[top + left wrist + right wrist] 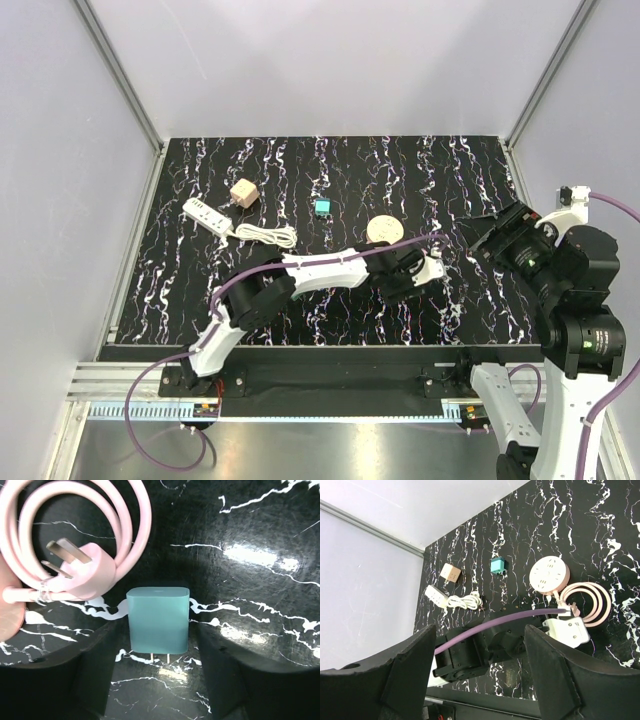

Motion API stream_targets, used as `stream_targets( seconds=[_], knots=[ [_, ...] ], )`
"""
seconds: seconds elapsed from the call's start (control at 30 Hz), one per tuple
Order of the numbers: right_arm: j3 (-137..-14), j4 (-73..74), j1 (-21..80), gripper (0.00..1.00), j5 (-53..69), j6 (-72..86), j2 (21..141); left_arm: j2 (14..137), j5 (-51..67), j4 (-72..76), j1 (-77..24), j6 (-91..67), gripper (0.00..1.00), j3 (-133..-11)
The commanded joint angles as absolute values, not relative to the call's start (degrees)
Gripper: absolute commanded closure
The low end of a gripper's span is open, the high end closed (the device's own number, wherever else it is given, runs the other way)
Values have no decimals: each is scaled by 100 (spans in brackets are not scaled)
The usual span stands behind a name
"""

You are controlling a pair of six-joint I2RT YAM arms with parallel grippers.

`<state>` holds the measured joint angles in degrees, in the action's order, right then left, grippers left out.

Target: Insert the plug

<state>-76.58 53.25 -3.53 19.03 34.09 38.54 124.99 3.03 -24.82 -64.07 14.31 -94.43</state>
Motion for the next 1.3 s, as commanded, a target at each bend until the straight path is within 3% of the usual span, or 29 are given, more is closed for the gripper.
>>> stream_targets(
  seconds=[0.0, 0.07, 0.1, 0.2, 0.3, 0.47, 0.73, 1.03, 1.27],
  knots=[
    [-7761, 5370, -378, 22, 1969, 3419, 3858, 12542, 395, -2338, -6434, 1468, 44, -9606],
    [-7734, 5370, -378, 21, 1986, 3419, 3850, 12498, 430, -2329, -6434, 1380, 60, -9572],
    [-7700, 5370, -378, 22, 2012, 3419, 3850, 12455, 439, -2303, -6434, 1345, 73, -9528],
    [-7612, 5370, -378, 21, 2249, 3454, 3867, 12007, 422, -1848, -6434, 1118, 92, -9107],
    [-7427, 5396, -378, 21, 2224, 3533, 3789, 11305, 396, -1295, -6407, 740, 100, -8475],
    [-7181, 5396, -378, 21, 2029, 3411, 3709, 9863, 27, -432, -6416, 54, 100, -7059],
    [-6479, 5265, -378, 38, 4057, 2910, 4262, 7728, 53, -141, -6442, -422, 100, -5828],
    [-5353, 4387, -290, 37, 4710, 3638, 4447, 7181, 439, -185, -6469, -501, 100, -5801],
    [-5028, 3842, 472, 36, 4817, 3787, 4649, 7312, 642, -167, -6548, -475, 100, -5871]
  ],
)
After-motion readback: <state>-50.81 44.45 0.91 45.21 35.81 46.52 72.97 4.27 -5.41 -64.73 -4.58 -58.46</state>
